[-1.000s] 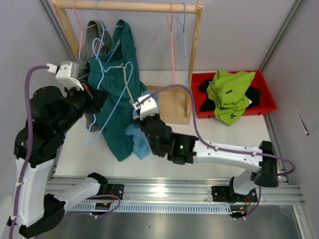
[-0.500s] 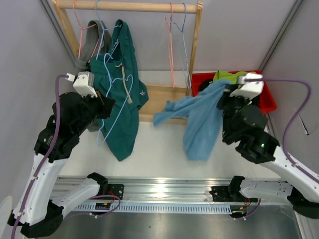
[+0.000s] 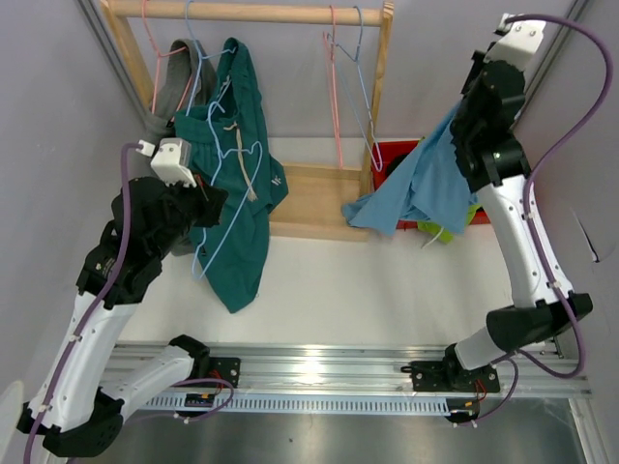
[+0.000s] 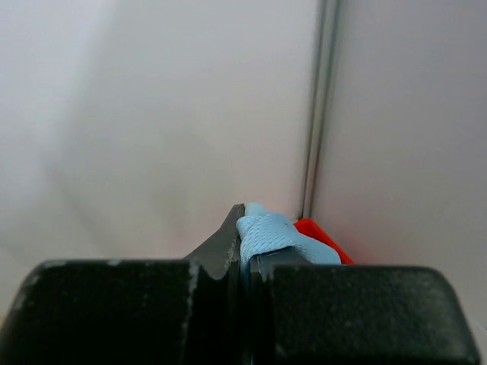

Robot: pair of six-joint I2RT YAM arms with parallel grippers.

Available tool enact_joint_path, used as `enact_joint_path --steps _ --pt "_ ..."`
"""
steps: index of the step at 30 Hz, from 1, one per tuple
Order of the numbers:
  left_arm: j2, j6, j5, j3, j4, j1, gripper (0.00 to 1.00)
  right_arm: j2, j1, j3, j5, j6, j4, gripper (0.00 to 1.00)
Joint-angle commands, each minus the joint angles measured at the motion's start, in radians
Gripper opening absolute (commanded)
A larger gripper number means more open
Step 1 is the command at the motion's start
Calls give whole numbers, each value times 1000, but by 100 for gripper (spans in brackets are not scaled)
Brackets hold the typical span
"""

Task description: Remove the shorts from the hanger

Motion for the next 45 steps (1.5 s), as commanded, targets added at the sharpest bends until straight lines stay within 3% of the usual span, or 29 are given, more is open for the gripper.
enact_joint_path --steps 1,6,11,14,15,18,19,26,32,38,45 --pt "2 29 8 -5 60 -5 0 36 -110 142 -89 66 49 0" --pt "9 40 -7 2 68 -5 0 75 -176 18 -109 151 114 0" --pt "51 25 0 41 88 -5 0 24 -222 -389 -193 315 282 0" --pt "107 18 11 107 94 -5 0 56 -270 -508 -355 424 305 1" --pt "124 18 16 139 94 -5 0 70 -296 -566 -445 447 312 7" --pt "192 20 11 224 87 -5 0 97 -322 -687 -570 517 411 87" --pt "221 20 10 239 85 -5 0 101 -345 -698 -580 530 416 99" --pt "400 34 39 481 41 -7 0 20 -345 -721 -603 573 298 99" --pt "566 51 43 744 -10 -54 0 -324 -322 -979 -626 609 325 99" --pt "816 42 60 1078 -61 -71 0 -577 -253 -1080 -641 642 203 100" --pt "963 14 45 1080 73 -73 0 -751 -141 -1136 -631 666 122 100"
